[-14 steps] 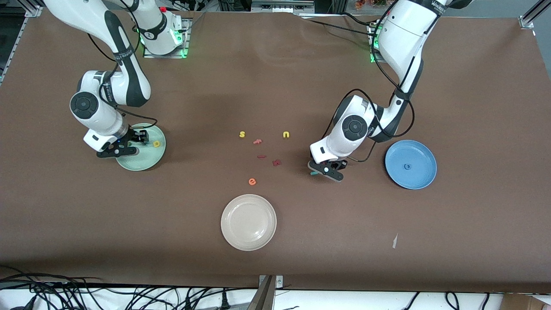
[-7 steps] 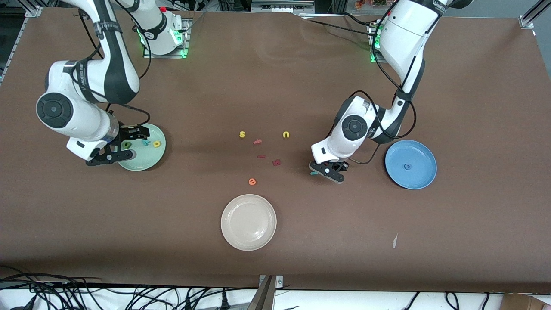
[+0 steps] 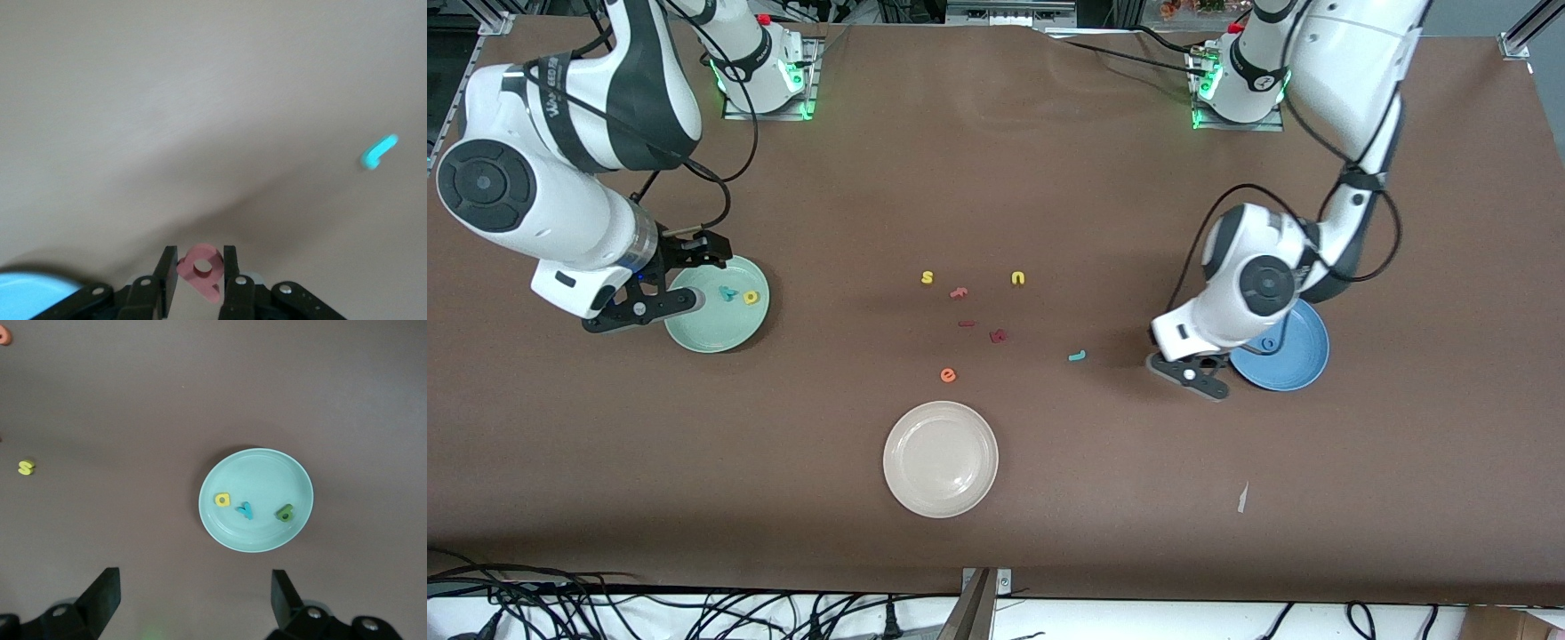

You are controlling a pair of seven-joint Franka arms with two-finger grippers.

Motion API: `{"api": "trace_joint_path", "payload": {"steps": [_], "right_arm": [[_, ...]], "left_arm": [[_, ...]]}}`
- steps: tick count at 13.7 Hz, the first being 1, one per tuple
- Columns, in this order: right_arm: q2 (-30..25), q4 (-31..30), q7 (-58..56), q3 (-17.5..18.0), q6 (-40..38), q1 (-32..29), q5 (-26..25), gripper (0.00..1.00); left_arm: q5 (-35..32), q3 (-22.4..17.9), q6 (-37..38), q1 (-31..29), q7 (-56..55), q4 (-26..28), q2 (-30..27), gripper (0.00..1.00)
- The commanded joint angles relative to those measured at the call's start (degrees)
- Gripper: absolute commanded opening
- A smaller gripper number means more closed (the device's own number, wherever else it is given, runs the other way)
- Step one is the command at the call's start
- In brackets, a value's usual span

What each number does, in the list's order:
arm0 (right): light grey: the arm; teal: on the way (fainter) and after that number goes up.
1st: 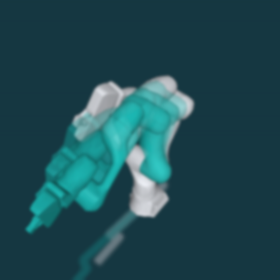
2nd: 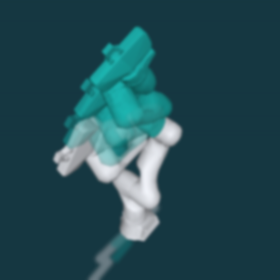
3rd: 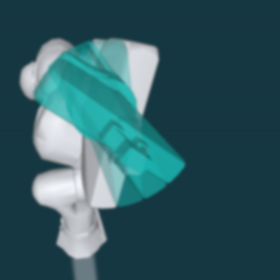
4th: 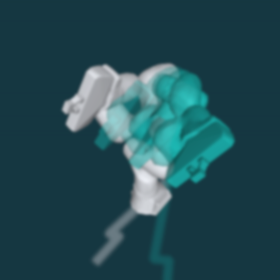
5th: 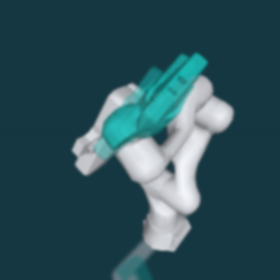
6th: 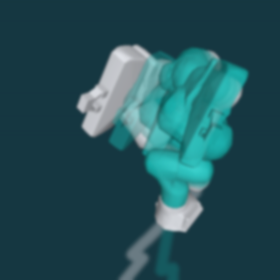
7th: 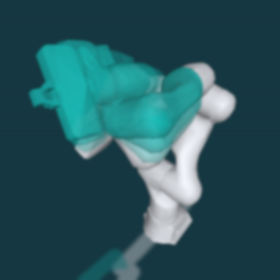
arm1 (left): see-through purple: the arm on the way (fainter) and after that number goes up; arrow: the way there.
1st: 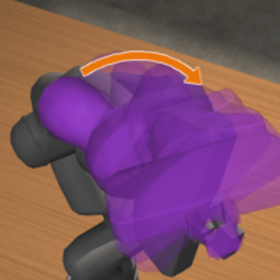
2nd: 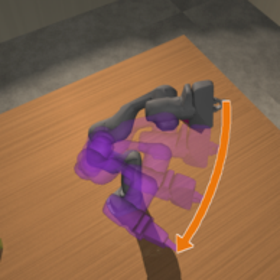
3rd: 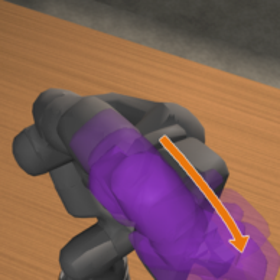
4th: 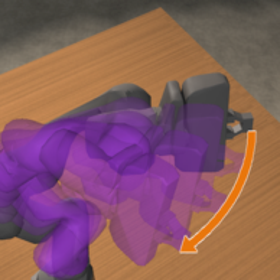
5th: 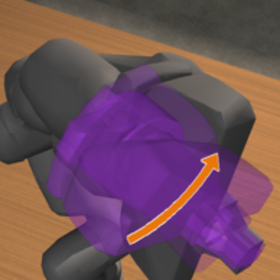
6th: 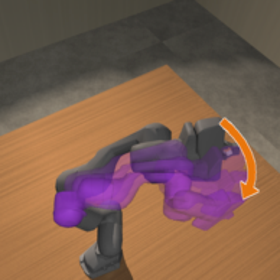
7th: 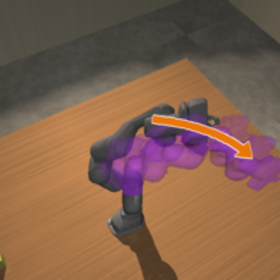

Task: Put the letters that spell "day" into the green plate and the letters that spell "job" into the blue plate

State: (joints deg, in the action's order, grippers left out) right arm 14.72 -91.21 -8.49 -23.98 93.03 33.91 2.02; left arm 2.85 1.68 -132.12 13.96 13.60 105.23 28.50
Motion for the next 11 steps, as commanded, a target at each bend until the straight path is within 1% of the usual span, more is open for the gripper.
{"api": "trace_joint_path", "payload": {"steps": [1, 2, 3, 4, 5, 7, 9, 10, 11], "right_arm": [[-0.3, 2.8, -0.6, 3.2, -2.2, -3.0, 0.2, 1.00], [-2.0, 2.6, -0.7, 5.0, -2.5, -6.2, 0.4, 1.00], [-3.2, 2.8, -0.7, 8.1, -5.1, -10.6, 0.3, 1.00], [-4.9, 2.5, -0.5, 8.7, -7.8, -12.4, 0.2, 1.00], [-6.7, 2.5, -0.5, 8.6, -9.3, -13.3, -0.1, 1.00], [-10.4, 2.4, -0.6, 8.6, -8.9, -17.0, -0.1, 1.00], [-10.3, 2.4, -0.6, 8.3, -7.7, -18.6, -0.3, 1.00], [-9.7, 2.2, -0.6, 8.3, -5.9, -19.8, -0.3, 1.00], [-9.5, 1.6, -0.9, 8.3, -2.8, -20.1, -0.4, 1.00]], "left_arm": [[-1.4, 0.1, 0.0, -4.0, 8.4, 5.6, -4.0, 0.06], [-1.4, 0.1, -0.1, -5.2, 10.1, 5.7, -3.5, 0.06], [-1.4, 0.0, -0.6, -5.9, 10.8, 6.2, -3.4, 0.06], [-1.4, 0.0, -0.6, -6.2, 10.8, 6.4, -3.4, 0.06], [-1.4, 0.0, -0.6, -6.3, 10.9, 6.5, -3.4, 0.06], [-1.5, -0.5, -0.6, -6.4, 11.3, 6.8, -3.3, 0.06], [-1.9, -1.5, -0.5, -7.5, 13.1, 7.9, -3.7, 0.01], [-2.0, -1.6, -0.4, -8.2, 16.0, 7.9, -3.9, 0.02], [-2.0, -1.6, -0.4, -8.3, 16.5, 7.9, -3.8, 0.05]]}}
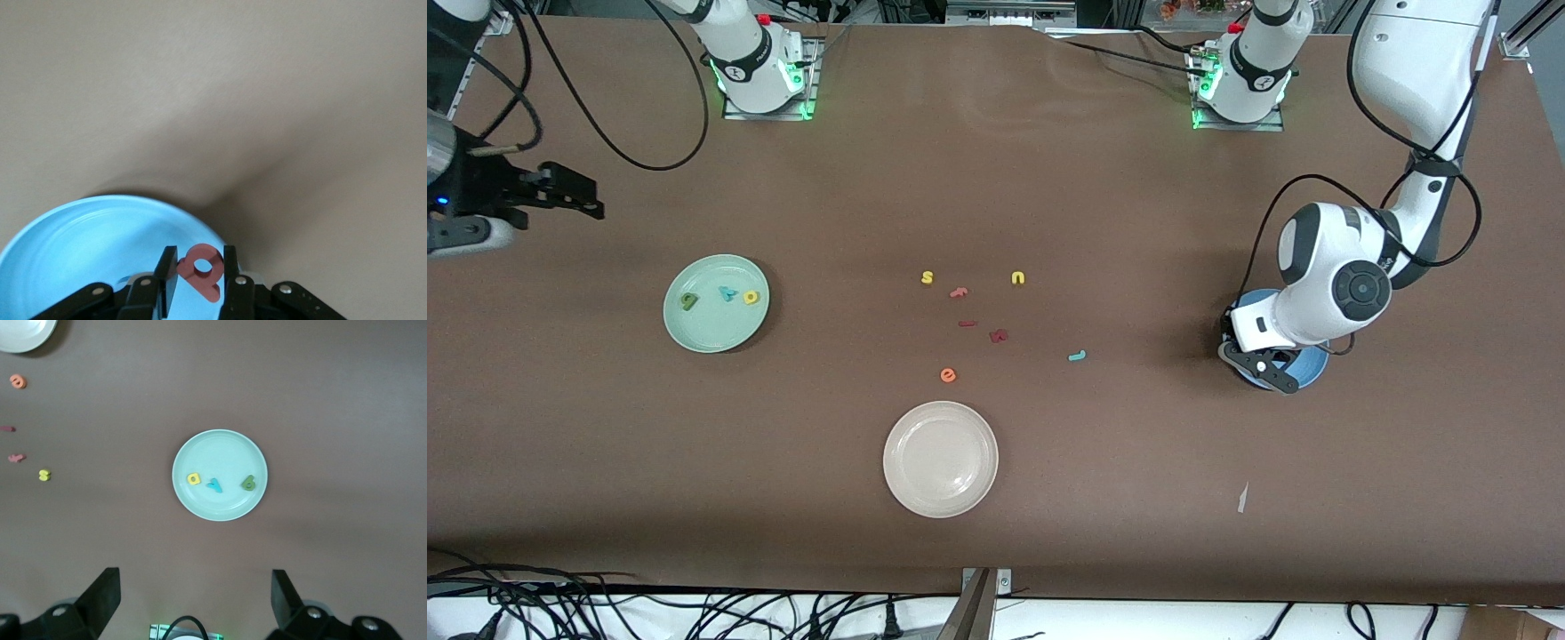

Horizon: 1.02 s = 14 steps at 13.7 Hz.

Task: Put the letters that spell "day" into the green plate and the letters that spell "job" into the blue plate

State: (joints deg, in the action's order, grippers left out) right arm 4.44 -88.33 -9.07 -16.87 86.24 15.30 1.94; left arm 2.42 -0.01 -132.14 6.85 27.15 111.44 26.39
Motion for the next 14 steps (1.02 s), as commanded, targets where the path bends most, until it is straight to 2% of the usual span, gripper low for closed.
{"api": "trace_joint_path", "payload": {"steps": [1, 2, 3, 4, 5, 6, 8, 10, 14], "right_arm": [[0.3, -1.3, -0.2, 1.4, 4.9, -1.8, -0.6, 1.00], [-0.5, -1.1, -0.2, 1.5, 5.2, -2.3, -1.6, 1.00], [-1.9, -0.9, 0.0, 1.6, 5.9, -3.9, -1.4, 1.00], [-2.3, -0.6, -0.2, 1.8, 5.8, -5.2, -1.2, 1.00], [-3.5, -1.1, -0.7, 2.1, 3.9, -5.7, -1.1, 1.00], [-4.0, -1.4, -0.8, 2.4, 1.5, -7.4, -0.6, 1.00], [-4.3, -1.5, -0.7, 6.0, 1.2, -11.3, -0.5, 1.00], [-4.2, -1.1, 0.1, 8.6, 1.9, -12.0, -1.3, 1.00], [-5.1, -2.6, 0.1, 9.7, 1.1, -12.4, -1.4, 1.00]], "left_arm": [[-1.5, 0.1, -0.4, -1.4, 3.0, 1.7, -1.6, 0.11], [-1.5, 0.0, -0.5, -1.4, 3.0, 1.7, -1.3, 0.29], [-1.5, 0.1, -0.6, -1.5, 3.3, 1.7, -1.3, 0.33], [-1.5, 0.1, -0.5, -1.5, 3.3, 1.7, -1.3, 0.53], [-1.1, 0.1, -0.6, -1.4, 3.1, 1.6, -1.3, 0.81], [-1.0, 0.1, -0.6, -1.3, 3.1, 1.6, -1.3, 0.90], [-0.8, 0.2, -0.5, -0.8, 3.1, 1.7, -1.3, 0.95], [-0.7, 0.2, -0.5, 0.1, 3.3, 1.7, -1.3, 0.96], [-0.9, 0.2, -0.7, 0.1, 3.3, 1.3, -0.6, 0.99]]}}
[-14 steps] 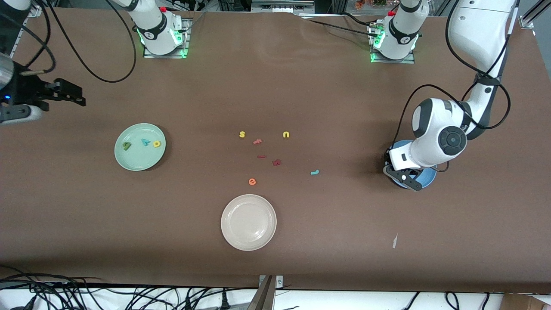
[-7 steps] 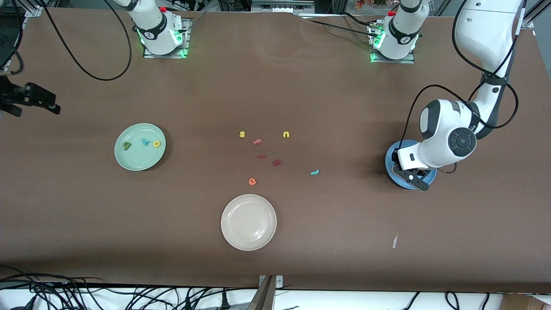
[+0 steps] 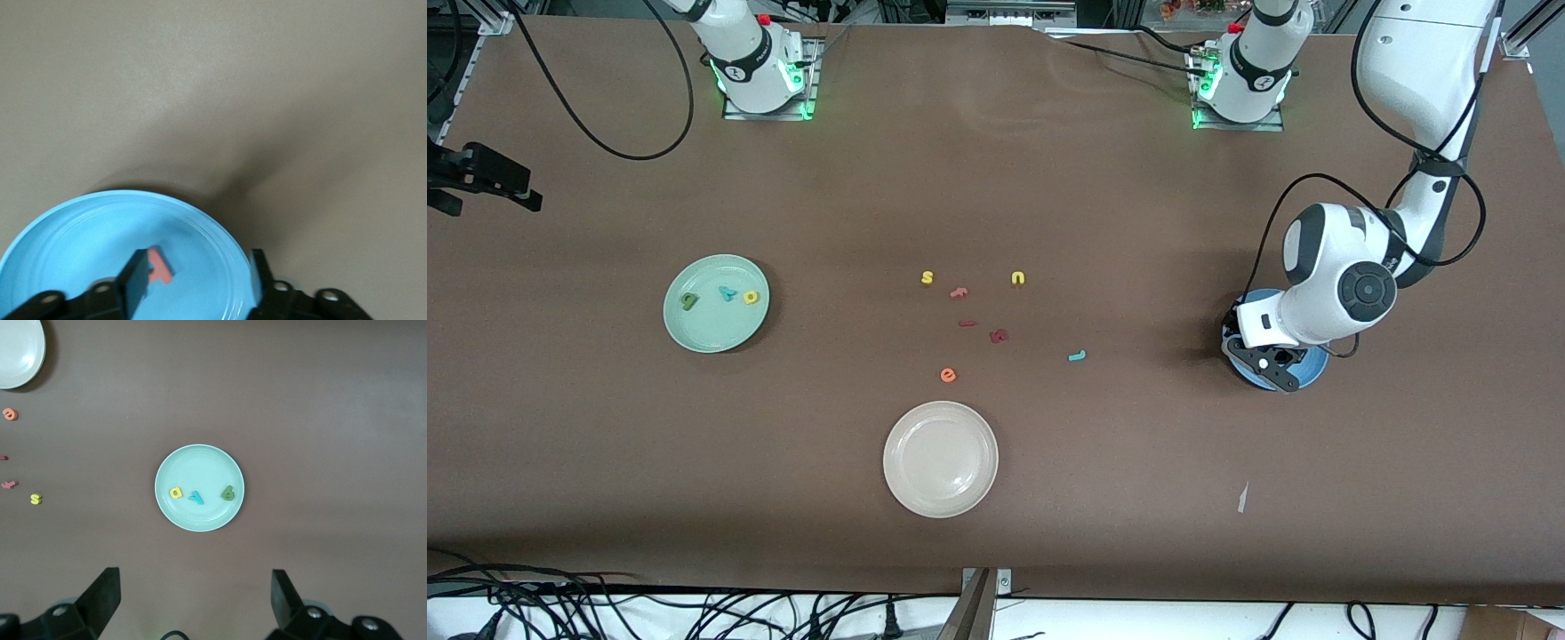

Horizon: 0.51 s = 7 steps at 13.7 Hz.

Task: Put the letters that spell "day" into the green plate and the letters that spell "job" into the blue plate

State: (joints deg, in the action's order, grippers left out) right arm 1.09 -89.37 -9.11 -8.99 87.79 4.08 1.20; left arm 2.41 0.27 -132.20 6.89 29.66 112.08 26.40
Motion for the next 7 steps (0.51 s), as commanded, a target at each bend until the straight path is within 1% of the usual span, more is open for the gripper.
{"api": "trace_joint_path", "payload": {"steps": [1, 3, 6, 7], "right_arm": [[-1.9, -1.6, 0.1, 2.8, 0.0, -1.2, -1.0, 1.00], [-2.7, -2.3, 0.2, 3.3, -0.5, -1.2, -1.3, 1.00], [-3.5, -2.6, 0.3, 4.2, -4.3, -1.9, -0.8, 1.00], [-3.7, -2.6, 0.2, 4.4, -3.8, -2.1, -1.0, 1.00]], "left_arm": [[-0.8, -0.1, -0.5, 0.1, 0.8, 0.7, -0.6, 0.99], [0.0, 0.0, -0.5, 0.4, 0.3, 0.5, -0.8, 0.99], [9.1, 0.0, -1.0, 6.2, -0.2, 0.1, -0.6, 0.99], [12.0, 0.0, -2.1, 8.4, -0.3, -1.0, 0.3, 0.99]]}}
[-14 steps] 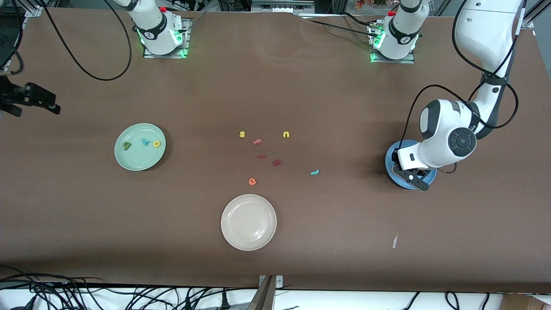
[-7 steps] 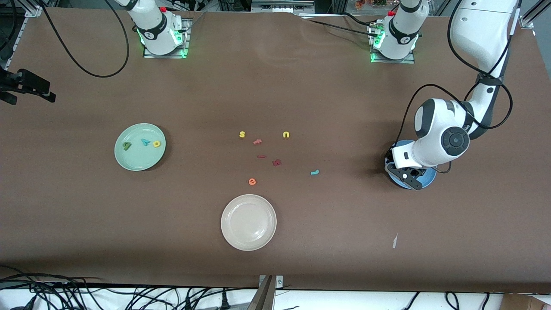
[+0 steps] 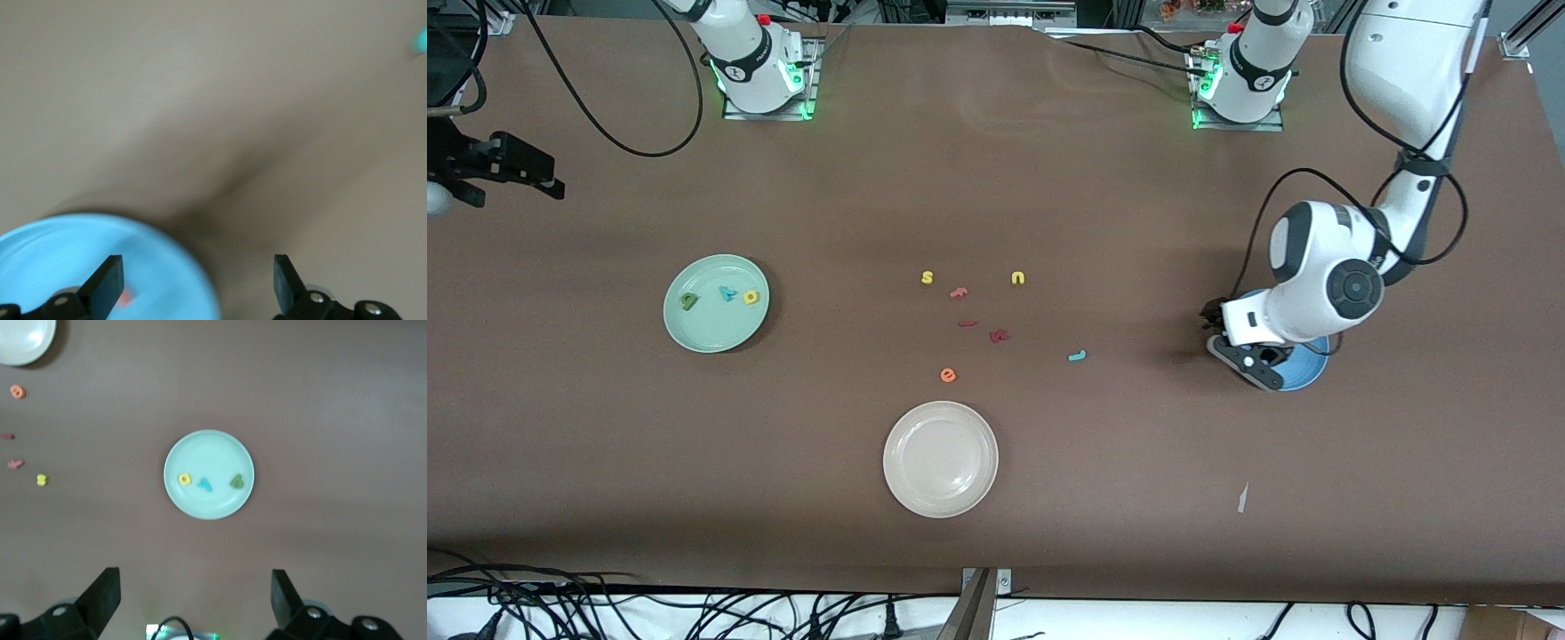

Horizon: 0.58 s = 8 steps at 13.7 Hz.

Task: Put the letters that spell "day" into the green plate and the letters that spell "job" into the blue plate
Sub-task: 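Move the left gripper to the cyan l and grasp it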

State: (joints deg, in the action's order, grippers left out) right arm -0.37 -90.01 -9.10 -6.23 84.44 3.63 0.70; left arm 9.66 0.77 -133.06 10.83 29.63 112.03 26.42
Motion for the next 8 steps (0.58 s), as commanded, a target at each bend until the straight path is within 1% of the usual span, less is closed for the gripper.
{"api": "trace_joint_path", "payload": {"steps": [1, 2, 3, 5, 7, 8], "right_arm": [[-2.1, -1.9, 0.2, 3.1, 0.5, -2.2, -0.8, 1.00], [-1.9, -1.9, 0.2, 3.9, 1.3, -2.6, -1.0, 1.00], [-1.8, -2.0, 0.2, 3.9, 2.1, -2.7, -1.0, 1.00], [-1.7, -2.2, 0.2, 4.6, 2.7, -2.8, -0.9, 1.00], [-1.3, -2.3, 0.2, 4.7, 3.0, -2.8, -0.8, 1.00], [-1.1, -2.4, 0.2, 4.7, 2.9, -2.8, -0.8, 1.00]], "left_arm": [[7.1, -0.5, -2.8, 6.7, -0.4, -2.5, 1.5, 0.99], [9.7, -0.5, -3.9, 9.1, -0.8, -2.9, 2.7, 0.99], [12.3, -0.5, -6.4, 11.5, -1.5, -3.0, 3.8, 0.99], [12.8, -0.7, -12.0, 16.2, -1.5, -4.9, 6.3, 0.99], [12.6, -0.8, -17.3, 17.8, -0.3, -4.9, 8.1, 1.00], [12.6, -0.9, -17.8, 18.8, -0.4, -5.5, 8.9, 1.00]]}}
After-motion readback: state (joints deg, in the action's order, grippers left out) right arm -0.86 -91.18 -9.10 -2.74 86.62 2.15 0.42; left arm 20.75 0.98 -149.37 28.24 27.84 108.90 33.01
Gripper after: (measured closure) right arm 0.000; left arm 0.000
